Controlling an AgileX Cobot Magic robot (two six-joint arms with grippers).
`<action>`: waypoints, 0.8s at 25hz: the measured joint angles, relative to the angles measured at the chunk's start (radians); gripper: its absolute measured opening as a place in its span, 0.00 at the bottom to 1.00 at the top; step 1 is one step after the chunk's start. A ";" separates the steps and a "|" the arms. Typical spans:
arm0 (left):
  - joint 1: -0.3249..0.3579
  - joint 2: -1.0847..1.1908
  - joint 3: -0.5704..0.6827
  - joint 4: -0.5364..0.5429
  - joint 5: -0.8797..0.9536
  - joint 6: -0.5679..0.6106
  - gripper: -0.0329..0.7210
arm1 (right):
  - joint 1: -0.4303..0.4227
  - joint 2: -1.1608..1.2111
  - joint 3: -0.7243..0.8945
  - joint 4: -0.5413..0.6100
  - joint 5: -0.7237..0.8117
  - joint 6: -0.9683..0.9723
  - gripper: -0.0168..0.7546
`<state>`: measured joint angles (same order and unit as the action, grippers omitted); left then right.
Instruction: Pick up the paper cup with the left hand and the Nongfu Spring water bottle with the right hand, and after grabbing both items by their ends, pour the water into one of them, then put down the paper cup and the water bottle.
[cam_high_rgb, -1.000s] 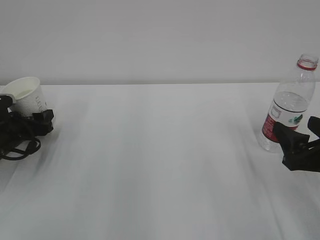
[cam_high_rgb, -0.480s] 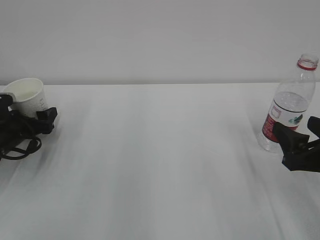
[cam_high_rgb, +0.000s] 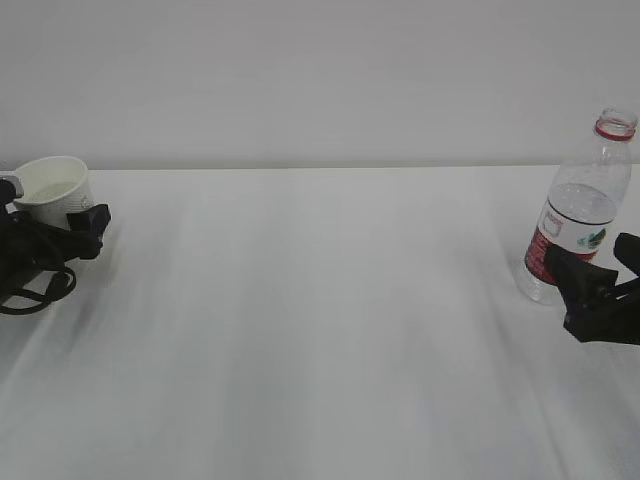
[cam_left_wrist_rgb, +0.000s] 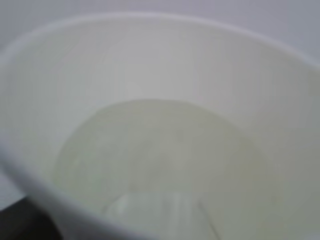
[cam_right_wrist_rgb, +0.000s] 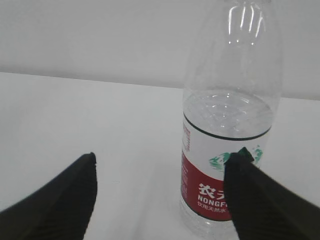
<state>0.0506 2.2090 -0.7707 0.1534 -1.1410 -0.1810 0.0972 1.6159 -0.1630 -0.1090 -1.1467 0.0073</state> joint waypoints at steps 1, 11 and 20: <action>0.000 -0.010 0.009 -0.005 0.000 0.000 0.96 | 0.000 0.000 0.000 -0.001 0.000 0.000 0.79; 0.000 -0.088 0.111 -0.011 0.008 -0.004 0.96 | 0.000 0.000 0.000 -0.003 0.000 0.018 0.79; 0.000 -0.096 0.123 -0.017 0.008 -0.005 0.96 | 0.000 0.000 0.000 -0.017 0.000 0.026 0.79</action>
<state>0.0506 2.1133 -0.6477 0.1366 -1.1331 -0.1860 0.0972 1.6159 -0.1630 -0.1255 -1.1467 0.0333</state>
